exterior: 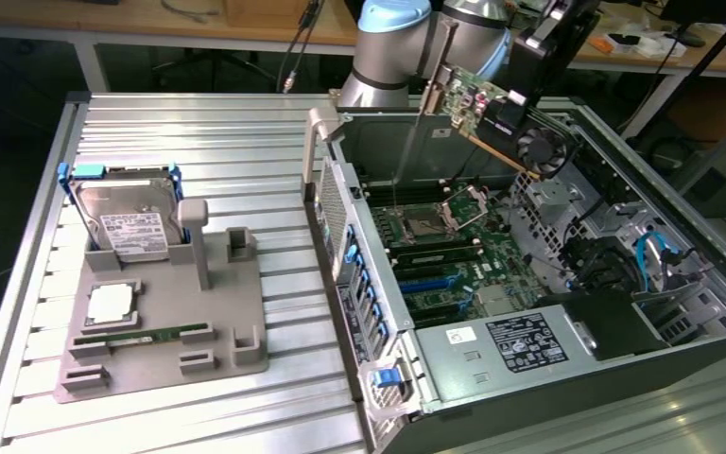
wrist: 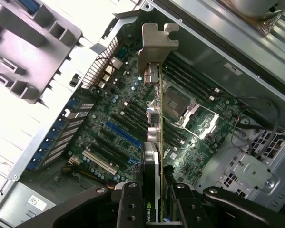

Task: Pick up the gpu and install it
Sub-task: 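Insert the gpu into the slot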

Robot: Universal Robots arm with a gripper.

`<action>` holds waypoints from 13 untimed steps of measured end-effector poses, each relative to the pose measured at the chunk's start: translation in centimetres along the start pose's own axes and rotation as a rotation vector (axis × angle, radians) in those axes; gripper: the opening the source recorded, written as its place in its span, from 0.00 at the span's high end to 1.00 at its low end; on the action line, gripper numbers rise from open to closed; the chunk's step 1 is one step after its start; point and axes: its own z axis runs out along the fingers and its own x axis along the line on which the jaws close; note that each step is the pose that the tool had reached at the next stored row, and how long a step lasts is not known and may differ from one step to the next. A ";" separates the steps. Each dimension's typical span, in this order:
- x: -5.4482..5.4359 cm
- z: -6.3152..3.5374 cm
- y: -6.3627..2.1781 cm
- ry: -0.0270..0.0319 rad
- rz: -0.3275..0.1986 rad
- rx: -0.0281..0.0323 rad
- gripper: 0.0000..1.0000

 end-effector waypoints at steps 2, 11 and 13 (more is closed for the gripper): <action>0.0 0.00 0.00 0.0001 -0.012 -0.0001 0.73; 0.0 0.00 0.00 0.0005 -0.060 -0.0006 0.73; 0.0 0.00 0.00 0.0007 -0.070 -0.0006 0.73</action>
